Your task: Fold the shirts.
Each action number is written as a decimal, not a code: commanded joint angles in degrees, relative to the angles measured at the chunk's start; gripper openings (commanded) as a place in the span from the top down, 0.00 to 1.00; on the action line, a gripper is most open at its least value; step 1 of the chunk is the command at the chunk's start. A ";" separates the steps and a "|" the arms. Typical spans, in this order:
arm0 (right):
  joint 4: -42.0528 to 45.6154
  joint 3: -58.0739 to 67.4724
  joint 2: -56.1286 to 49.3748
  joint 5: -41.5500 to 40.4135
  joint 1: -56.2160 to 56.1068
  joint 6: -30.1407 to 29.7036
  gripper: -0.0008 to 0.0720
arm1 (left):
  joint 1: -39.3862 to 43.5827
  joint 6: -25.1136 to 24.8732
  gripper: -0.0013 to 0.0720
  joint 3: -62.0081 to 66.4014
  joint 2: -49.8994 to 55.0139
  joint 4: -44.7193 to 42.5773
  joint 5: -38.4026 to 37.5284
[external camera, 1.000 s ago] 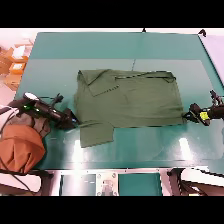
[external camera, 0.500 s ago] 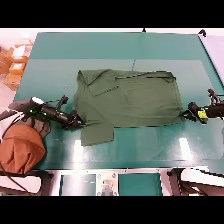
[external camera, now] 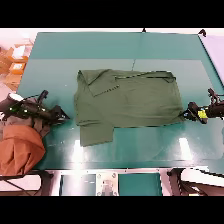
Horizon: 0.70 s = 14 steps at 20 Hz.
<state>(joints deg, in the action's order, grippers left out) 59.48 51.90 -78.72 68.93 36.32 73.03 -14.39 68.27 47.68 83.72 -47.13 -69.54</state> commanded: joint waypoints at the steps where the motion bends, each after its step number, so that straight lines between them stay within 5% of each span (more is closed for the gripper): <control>1: -0.20 0.04 -0.04 -0.11 -0.04 0.02 0.97 | 2.51 0.22 0.38 -0.28 -1.09 0.44 5.09; 11: -0.59 0.04 -0.04 -0.20 -0.04 0.02 0.97 | 14.40 -2.99 0.40 -3.80 -1.09 9.27 10.19; 12: -0.59 0.04 -0.04 0.07 -0.07 0.02 0.97 | 14.40 -3.87 0.46 -3.80 -1.11 10.38 10.01; 13: -0.59 0.04 -0.02 0.39 -0.04 0.02 0.97 | 14.40 -4.37 0.77 -3.63 -1.11 10.19 9.11; 14: -0.57 0.04 -0.02 0.87 -0.02 0.02 0.97 | 14.38 -4.85 0.88 -3.41 -1.16 9.94 7.82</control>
<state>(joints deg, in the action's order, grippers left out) 58.94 51.90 -78.72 68.75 36.29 73.01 -0.58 65.63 44.07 82.72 -40.12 -59.51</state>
